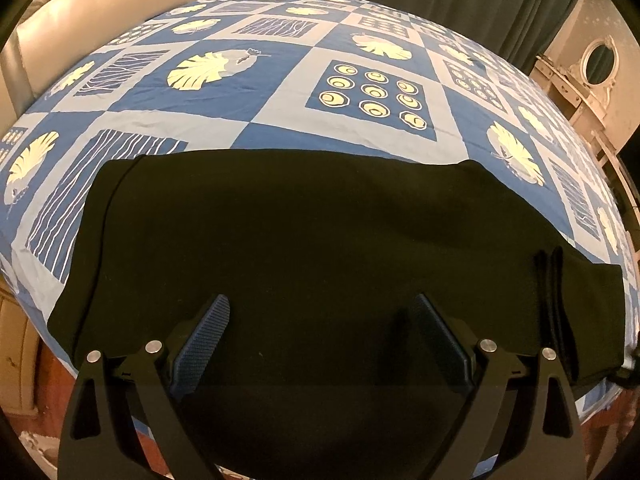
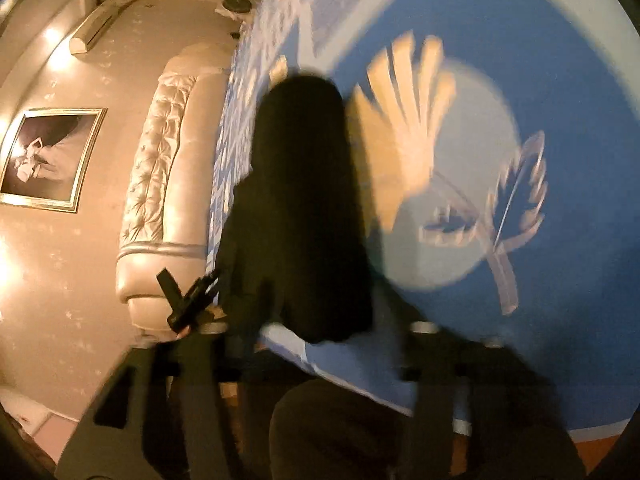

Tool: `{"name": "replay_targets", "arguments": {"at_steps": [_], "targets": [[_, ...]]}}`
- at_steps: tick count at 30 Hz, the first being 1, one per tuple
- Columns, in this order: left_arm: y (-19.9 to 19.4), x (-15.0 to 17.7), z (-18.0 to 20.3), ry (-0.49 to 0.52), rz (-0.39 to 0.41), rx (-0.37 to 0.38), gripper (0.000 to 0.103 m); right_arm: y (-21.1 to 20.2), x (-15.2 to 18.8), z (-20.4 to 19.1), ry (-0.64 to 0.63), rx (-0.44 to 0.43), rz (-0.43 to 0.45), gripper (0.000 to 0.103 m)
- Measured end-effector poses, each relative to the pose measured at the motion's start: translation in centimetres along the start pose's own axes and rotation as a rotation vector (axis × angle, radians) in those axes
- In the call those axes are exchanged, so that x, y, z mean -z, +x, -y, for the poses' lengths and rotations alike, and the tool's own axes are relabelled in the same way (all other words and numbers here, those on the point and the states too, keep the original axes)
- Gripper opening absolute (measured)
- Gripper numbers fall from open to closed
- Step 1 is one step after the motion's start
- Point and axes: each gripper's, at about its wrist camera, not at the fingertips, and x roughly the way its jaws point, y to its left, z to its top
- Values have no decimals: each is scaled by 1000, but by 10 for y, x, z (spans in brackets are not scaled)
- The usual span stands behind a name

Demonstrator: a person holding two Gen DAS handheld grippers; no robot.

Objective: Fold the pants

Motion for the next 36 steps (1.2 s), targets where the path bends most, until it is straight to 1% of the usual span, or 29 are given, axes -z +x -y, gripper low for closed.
{"name": "replay_targets", "arguments": {"at_steps": [1, 3, 4, 7, 9, 12, 13, 14, 15, 16, 18, 21, 23, 24, 25, 27, 28, 29, 30, 31, 33, 34, 36], "targets": [[0, 0, 0, -2, 0, -2, 92, -6, -6, -3, -9, 5, 27, 83], [0, 0, 1, -7, 1, -4, 92, -5, -25, -6, -20, 12, 43, 83], [0, 0, 1, -8, 0, -6, 92, 0, -34, -5, -14, 10, 49, 83], [0, 0, 2, -2, 1, -7, 92, 27, -55, 0, 4, -3, 24, 83], [0, 1, 3, 5, 1, -7, 92, 44, -64, -6, -15, -3, 19, 83], [0, 1, 4, 10, 0, -14, 92, 59, -78, -12, -31, -35, 20, 82], [0, 1, 4, 12, 0, -16, 92, 63, -79, -12, -34, -39, 21, 70], [0, 1, 4, 14, 0, -17, 92, 65, -80, -10, -40, -35, 25, 61], [-1, 2, 4, 15, 0, -17, 92, 66, -80, -5, -28, -15, 31, 37], [-1, 2, 4, 15, 1, -15, 92, 67, -80, 5, 5, 0, 39, 27], [-1, 2, 5, 15, 1, -17, 92, 66, -79, 17, 37, -18, 56, 22], [0, 3, 6, 28, 2, -24, 92, 67, -80, 15, 34, -20, 47, 24], [0, 3, 7, 38, 2, -27, 92, 66, -80, 17, 62, -49, 44, 29], [-1, 3, 7, 39, 3, -27, 92, 65, -79, 15, 70, -61, 43, 36], [-1, 3, 7, 38, 3, -25, 92, 61, -78, 13, 66, -55, 48, 45], [-1, 2, 6, 31, 3, -19, 92, 43, -78, 2, 22, 26, 105, 56], [0, 2, 5, 26, 3, -18, 92, 35, -78, -6, -1, 65, 145, 56], [0, 2, 5, 23, 3, -16, 92, 27, -77, -15, -20, 82, 183, 56], [0, 2, 5, 21, 3, -15, 92, 23, -76, -20, -30, 66, 191, 56], [-1, 2, 5, 20, 4, -13, 92, 22, -75, -25, -30, 49, 181, 56], [-1, 2, 4, 19, 4, -9, 92, 25, -68, -31, -18, 96, 156, 58], [-1, 1, 4, 17, 4, -6, 92, 24, -62, -30, -6, 115, 151, 64], [-1, 1, 3, 11, 6, 0, 92, 23, -55, -24, 25, 143, 140, 68]]}}
